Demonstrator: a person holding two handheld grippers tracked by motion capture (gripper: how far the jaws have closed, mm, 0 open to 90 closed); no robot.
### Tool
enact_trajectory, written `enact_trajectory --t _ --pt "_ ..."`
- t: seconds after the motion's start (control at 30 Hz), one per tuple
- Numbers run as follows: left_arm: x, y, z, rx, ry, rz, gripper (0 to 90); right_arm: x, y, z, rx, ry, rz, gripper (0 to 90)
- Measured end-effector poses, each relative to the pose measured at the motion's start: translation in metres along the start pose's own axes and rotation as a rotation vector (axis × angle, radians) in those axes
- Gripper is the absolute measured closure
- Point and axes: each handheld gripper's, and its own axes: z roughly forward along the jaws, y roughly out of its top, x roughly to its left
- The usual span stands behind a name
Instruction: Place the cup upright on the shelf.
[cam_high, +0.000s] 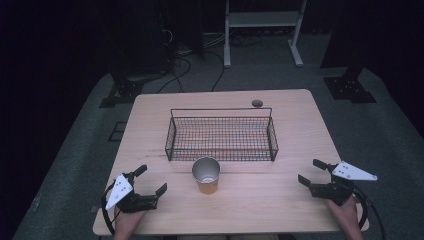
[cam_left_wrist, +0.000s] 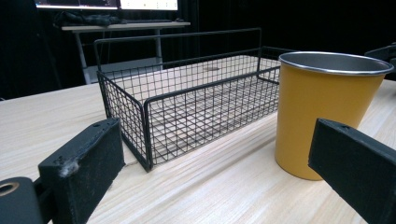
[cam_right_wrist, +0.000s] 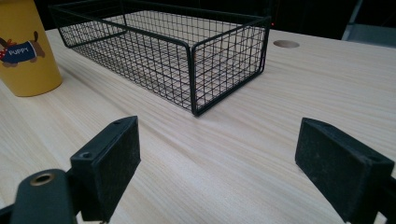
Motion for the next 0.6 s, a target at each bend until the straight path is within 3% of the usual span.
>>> enact_trajectory --t 0.23,0.6 --pt "-0.002 -0.001 0.003 0.012 -0.012 0.006 2.4 0.0 0.0 0.0 0.0 -0.001 0.0 13.0" --pt "-0.013 0.002 0.009 0.02 -0.066 0.027 2.4 0.0 0.0 0.001 0.007 -0.007 -0.003 13.0"
